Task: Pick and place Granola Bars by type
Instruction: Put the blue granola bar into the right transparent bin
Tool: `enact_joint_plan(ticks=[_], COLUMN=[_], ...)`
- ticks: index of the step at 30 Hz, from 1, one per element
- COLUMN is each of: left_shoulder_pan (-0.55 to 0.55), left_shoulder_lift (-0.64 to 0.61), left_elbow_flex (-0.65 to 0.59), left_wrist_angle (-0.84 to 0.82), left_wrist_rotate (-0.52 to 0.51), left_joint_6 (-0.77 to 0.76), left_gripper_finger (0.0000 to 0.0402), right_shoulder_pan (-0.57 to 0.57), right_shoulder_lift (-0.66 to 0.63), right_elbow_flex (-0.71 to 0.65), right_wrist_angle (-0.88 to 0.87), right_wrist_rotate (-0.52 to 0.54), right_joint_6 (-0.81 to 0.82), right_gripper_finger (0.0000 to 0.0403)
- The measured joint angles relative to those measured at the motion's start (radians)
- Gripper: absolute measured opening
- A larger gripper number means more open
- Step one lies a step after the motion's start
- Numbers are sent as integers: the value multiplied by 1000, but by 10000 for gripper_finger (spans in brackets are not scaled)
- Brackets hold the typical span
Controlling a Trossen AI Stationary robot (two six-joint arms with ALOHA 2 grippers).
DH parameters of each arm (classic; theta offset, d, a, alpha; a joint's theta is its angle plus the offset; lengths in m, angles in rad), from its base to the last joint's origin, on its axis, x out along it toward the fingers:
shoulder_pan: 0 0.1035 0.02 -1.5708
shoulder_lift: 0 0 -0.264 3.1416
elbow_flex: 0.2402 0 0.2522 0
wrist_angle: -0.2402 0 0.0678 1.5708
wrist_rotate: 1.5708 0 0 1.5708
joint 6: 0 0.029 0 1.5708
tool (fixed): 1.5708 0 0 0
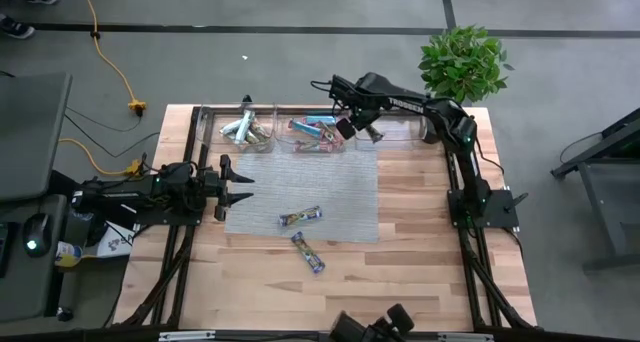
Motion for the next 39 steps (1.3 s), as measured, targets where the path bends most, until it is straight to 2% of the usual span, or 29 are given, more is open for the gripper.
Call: enact_joint_plan(ticks=[12, 17, 20, 24, 27, 30, 32, 36, 39], left_shoulder_pan=[0, 0, 0, 0, 0, 0, 0, 0, 0], left_shoulder_lift=[0, 0, 0, 0, 0, 0, 0, 0, 0], left_elbow_flex=[0, 0, 0, 0, 0, 0, 0, 0, 0], left_wrist_angle=[0, 0, 0, 0, 0, 0, 0, 0, 0], left_wrist_rotate=[0, 0, 0, 0, 0, 0, 0, 0, 0], left_joint_6=[0, 0, 0, 0, 0, 0, 0, 0, 0], left_gripper_finger=[172, 172, 172, 172, 172, 172, 172, 172, 172], right_shoulder_pan=[0, 19, 48, 127, 210, 308, 378, 512, 585], right_shoulder_lift=[0, 0, -1, -2, -2, -2, -2, -2, -2], right_elbow_flex=[90, 126, 147, 150, 150, 150, 150, 124, 79], right_wrist_angle=[-17, 20, 96, 238, 340, 412, 418, 408, 425], right_wrist_rotate=[-40, -174, -317, -483, -553, -548, -509, -280, -171], right_joint_6=[-83, -130, -165, -191, -213, -297, -376, -495, -609], right_gripper_finger=[208, 228, 226, 218, 214, 212, 212, 213, 211])
